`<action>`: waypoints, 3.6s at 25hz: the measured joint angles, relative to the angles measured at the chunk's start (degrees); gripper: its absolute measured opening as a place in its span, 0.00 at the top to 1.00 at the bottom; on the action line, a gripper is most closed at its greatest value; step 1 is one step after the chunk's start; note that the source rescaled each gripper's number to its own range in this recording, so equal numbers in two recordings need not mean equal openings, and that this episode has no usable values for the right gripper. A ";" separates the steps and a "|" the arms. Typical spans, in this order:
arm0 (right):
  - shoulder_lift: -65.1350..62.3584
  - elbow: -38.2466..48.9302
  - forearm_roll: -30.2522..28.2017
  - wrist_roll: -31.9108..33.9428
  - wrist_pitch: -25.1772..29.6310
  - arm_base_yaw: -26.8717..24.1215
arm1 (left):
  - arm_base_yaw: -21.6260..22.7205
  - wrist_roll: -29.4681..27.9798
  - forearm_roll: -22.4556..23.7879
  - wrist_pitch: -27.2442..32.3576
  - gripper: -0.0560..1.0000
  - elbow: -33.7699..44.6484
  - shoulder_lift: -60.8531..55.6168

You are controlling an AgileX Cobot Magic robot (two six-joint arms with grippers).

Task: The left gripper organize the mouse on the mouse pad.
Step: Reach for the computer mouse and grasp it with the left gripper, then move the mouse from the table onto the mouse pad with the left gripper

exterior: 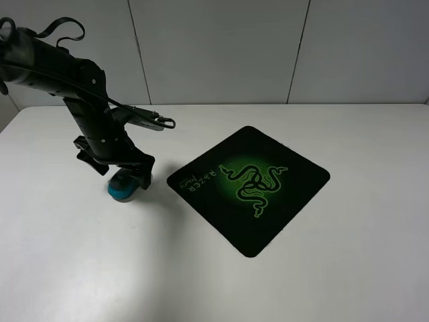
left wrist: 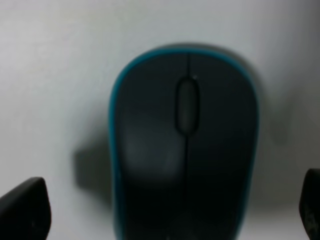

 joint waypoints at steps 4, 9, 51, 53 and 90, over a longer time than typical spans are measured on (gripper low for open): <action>0.00 0.00 0.00 0.00 0.00 0.00 | -0.84 0.06 0.00 -1.40 0.00 0.00 1.52; 0.00 0.00 0.00 0.00 0.00 0.00 | -1.49 0.08 -0.04 -2.09 0.00 -0.08 2.78; 0.00 0.00 0.00 0.00 0.00 0.00 | -1.72 0.13 4.69 4.80 0.95 -3.71 -0.85; 0.00 0.00 0.00 0.00 0.00 0.00 | -1.72 0.13 4.69 6.57 0.95 -4.41 -2.09; 0.00 0.00 0.00 0.00 0.00 0.00 | -16.67 1.62 -4.04 6.84 0.95 -16.41 -6.64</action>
